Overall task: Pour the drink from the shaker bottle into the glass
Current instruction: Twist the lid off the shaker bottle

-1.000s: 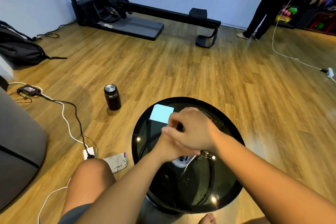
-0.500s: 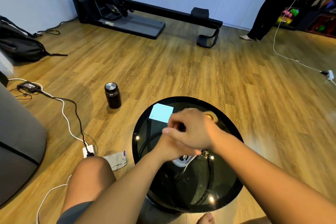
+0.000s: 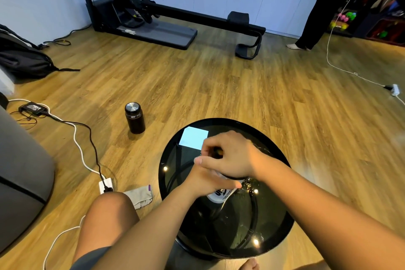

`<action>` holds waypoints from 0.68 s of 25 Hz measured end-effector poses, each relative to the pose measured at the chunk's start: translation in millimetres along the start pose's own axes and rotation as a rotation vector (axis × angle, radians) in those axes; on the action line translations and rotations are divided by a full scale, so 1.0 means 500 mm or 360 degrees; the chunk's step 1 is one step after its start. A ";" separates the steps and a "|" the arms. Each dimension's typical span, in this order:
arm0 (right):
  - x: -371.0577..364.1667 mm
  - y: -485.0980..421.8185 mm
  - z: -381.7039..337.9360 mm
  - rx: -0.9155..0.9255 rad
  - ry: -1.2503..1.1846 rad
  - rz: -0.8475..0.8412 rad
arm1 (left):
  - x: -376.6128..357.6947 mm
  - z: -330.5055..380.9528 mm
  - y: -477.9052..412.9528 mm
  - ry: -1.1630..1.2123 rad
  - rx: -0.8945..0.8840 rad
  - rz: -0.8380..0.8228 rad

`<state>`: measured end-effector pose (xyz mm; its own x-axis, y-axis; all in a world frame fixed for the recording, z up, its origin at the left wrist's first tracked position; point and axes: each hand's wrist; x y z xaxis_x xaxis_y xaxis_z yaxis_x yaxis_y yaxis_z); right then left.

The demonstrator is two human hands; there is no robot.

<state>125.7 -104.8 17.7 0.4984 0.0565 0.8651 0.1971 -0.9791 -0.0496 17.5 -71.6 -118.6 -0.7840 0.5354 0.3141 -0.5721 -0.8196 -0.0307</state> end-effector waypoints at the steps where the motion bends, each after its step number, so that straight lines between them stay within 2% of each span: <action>1: 0.010 0.000 0.001 0.0008 -0.0115 0.0111 | 0.001 0.000 -0.001 -0.0002 -0.0007 -0.0006; 2: 0.019 -0.001 0.009 -0.0022 -0.0083 0.0239 | 0.003 0.001 -0.002 -0.0017 -0.0008 -0.0004; 3: 0.028 -0.001 0.021 -0.0099 0.0125 0.0315 | 0.005 0.002 -0.003 -0.0032 0.0011 0.0011; 5: 0.031 0.007 0.038 -0.0464 0.0672 0.0168 | 0.009 0.004 -0.004 -0.0046 0.0045 0.0044; 6: 0.023 0.011 0.040 -0.0558 0.0748 0.0081 | 0.009 0.003 -0.004 -0.0052 0.0044 0.0042; 7: 0.011 0.010 0.034 -0.0502 0.0725 0.0029 | 0.008 0.002 -0.003 -0.0053 0.0036 0.0030; 10: -0.015 0.010 -0.005 0.0023 0.0375 -0.0137 | 0.003 0.001 0.002 -0.0048 0.0021 -0.0045; 12: -0.006 0.009 -0.010 0.0092 0.0025 0.0020 | 0.004 0.002 0.001 -0.0005 -0.0015 -0.0034; 13: 0.004 0.006 -0.004 0.0021 0.0042 0.0193 | 0.005 0.005 0.001 0.0001 -0.0018 -0.0013; 14: 0.015 0.002 0.004 -0.0123 0.0259 0.0317 | 0.007 0.008 0.000 -0.0011 0.0006 0.0005; 16: 0.020 0.005 0.017 -0.0558 0.0804 0.0183 | 0.008 0.010 -0.001 -0.0033 0.0053 0.0021; 17: 0.013 0.005 0.019 -0.0628 0.0885 0.0059 | 0.007 0.008 -0.001 -0.0040 0.0046 0.0022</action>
<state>137.5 -104.9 18.6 -0.0298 0.0161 0.9994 -0.1867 -0.9824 0.0102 16.1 -69.9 -113.6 -0.7852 0.5191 0.3377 -0.5537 -0.8327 -0.0075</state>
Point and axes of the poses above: each hand's wrist, its own y-axis away from the middle knuckle, its own x-axis out of the back of the hand, z = x × y, and after that the axes turned 5 degrees about z, right-handed
